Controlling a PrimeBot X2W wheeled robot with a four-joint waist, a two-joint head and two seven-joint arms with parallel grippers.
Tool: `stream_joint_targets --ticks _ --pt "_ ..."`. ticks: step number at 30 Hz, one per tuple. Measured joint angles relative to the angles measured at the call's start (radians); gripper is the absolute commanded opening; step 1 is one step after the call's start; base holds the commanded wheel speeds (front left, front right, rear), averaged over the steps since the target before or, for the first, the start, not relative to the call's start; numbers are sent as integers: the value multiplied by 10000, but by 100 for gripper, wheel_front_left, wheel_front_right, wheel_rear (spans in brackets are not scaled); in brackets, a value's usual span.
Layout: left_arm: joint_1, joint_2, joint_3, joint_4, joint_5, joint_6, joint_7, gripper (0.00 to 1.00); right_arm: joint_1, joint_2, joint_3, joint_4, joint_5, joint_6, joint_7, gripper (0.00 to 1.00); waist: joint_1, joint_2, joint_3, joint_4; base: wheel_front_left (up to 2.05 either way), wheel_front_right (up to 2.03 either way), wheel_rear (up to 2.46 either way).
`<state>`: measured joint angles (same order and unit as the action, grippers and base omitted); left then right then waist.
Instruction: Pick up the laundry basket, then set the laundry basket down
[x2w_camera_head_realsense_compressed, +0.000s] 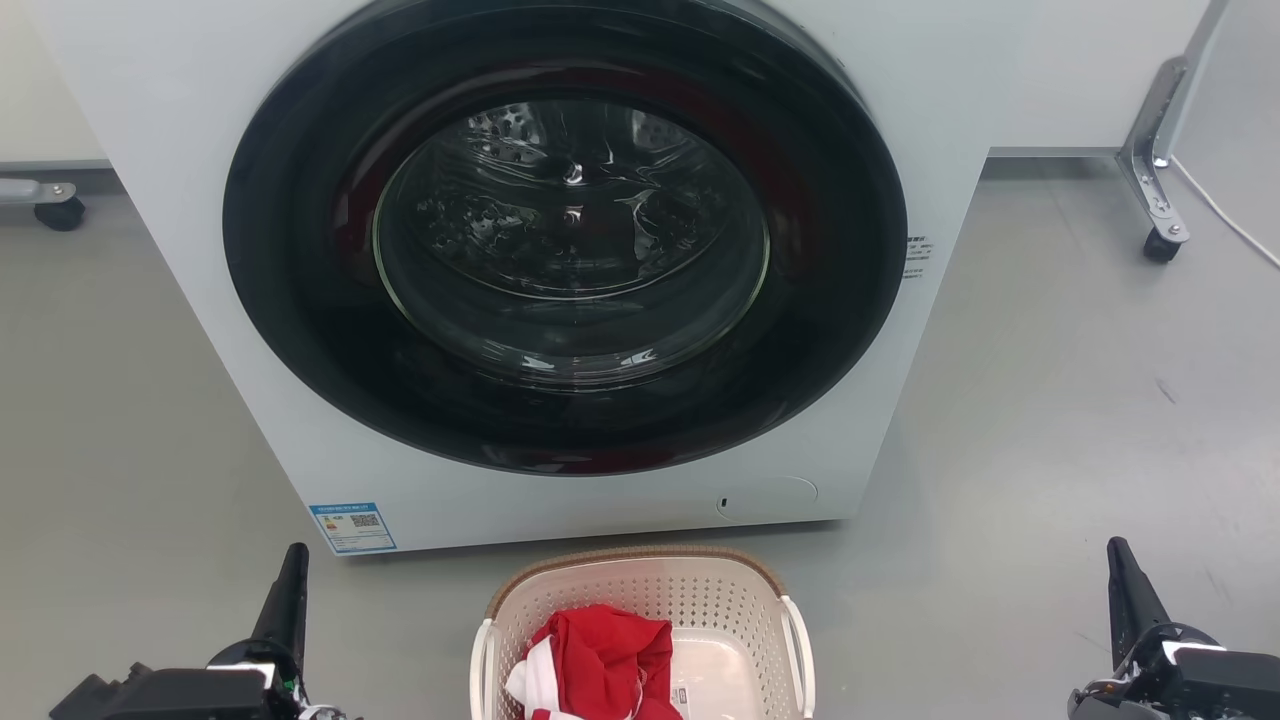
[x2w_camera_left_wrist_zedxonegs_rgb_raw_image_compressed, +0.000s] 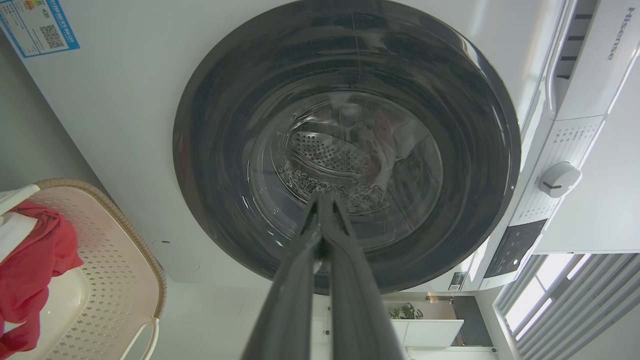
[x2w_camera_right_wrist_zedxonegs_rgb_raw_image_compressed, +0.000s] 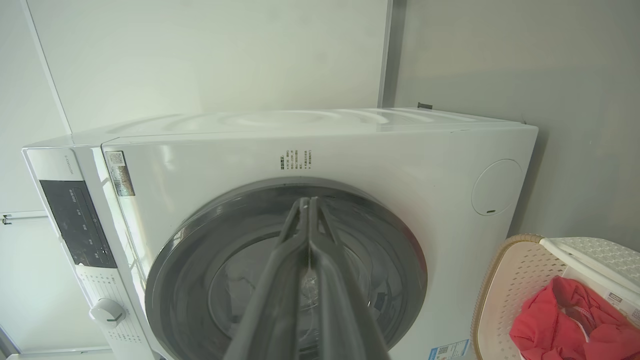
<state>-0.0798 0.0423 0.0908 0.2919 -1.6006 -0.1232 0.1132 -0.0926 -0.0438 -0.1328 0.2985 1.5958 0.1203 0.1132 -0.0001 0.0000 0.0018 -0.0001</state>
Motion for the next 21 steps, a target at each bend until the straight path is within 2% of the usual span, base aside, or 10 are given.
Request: stream_joint_targets --ticks 21 --pt "0 0 0 6 -2 0 0 0 0 0 0 0 0 0 0 0 1 0 0 0 0 0 0"
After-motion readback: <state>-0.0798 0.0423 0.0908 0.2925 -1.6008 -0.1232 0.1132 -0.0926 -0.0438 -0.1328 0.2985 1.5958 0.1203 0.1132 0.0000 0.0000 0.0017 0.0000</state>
